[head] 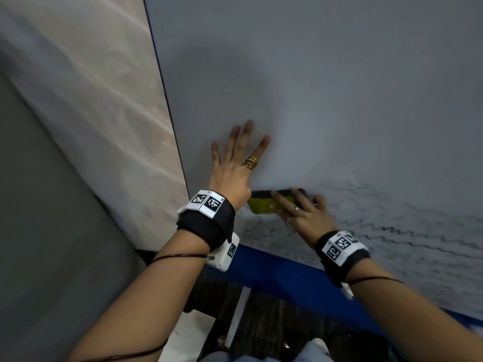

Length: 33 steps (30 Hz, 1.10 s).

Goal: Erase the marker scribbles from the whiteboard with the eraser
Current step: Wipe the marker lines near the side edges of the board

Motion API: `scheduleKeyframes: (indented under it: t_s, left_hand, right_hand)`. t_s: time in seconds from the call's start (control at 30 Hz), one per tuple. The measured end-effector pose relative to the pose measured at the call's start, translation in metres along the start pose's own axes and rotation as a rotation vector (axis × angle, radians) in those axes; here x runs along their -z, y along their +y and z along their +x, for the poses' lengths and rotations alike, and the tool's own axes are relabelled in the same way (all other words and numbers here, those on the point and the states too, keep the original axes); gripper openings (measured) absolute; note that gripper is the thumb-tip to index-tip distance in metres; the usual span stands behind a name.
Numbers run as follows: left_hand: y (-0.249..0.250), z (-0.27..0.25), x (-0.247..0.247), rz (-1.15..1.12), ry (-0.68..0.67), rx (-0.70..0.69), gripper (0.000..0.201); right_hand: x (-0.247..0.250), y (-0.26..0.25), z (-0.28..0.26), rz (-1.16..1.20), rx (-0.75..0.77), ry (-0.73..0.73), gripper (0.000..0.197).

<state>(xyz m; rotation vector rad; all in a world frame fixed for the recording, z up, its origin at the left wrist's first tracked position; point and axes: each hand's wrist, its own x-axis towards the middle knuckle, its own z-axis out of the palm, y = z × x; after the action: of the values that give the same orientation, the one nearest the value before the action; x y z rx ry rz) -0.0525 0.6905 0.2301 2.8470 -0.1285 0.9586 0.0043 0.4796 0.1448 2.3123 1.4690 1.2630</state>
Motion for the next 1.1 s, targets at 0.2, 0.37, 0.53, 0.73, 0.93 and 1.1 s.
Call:
scheduleKeyframes:
  t_s: [0.2,0.37,0.53,0.73,0.93,1.1]
  left_hand:
    - [0.012,0.001,-0.011,-0.055,0.005,0.108,0.111]
    - [0.029,0.005,-0.008,-0.107,-0.051,0.204,0.107]
    - [0.034,0.011,-0.002,-0.137,-0.042,0.238,0.096]
    - [0.048,0.014,-0.019,-0.257,0.145,0.283,0.078]
    - [0.094,0.016,-0.032,-0.253,0.158,0.021,0.071]
    - [0.119,0.023,-0.041,-0.127,0.046,-0.047,0.077]
  right_hand:
    - [0.046,0.049,0.008,-0.142,-0.238,0.203,0.05]
    - [0.021,0.032,-0.006,-0.188,-0.242,0.163,0.05]
    - [0.013,0.035,-0.042,-0.239,-0.098,-0.004,0.071]
    - [0.07,0.107,-0.033,-0.242,-0.327,0.268,0.056]
    - [0.024,0.069,-0.068,-0.181,-0.213,0.115,0.061]
    - [0.043,0.092,-0.068,-0.193,-0.09,0.134,0.049]
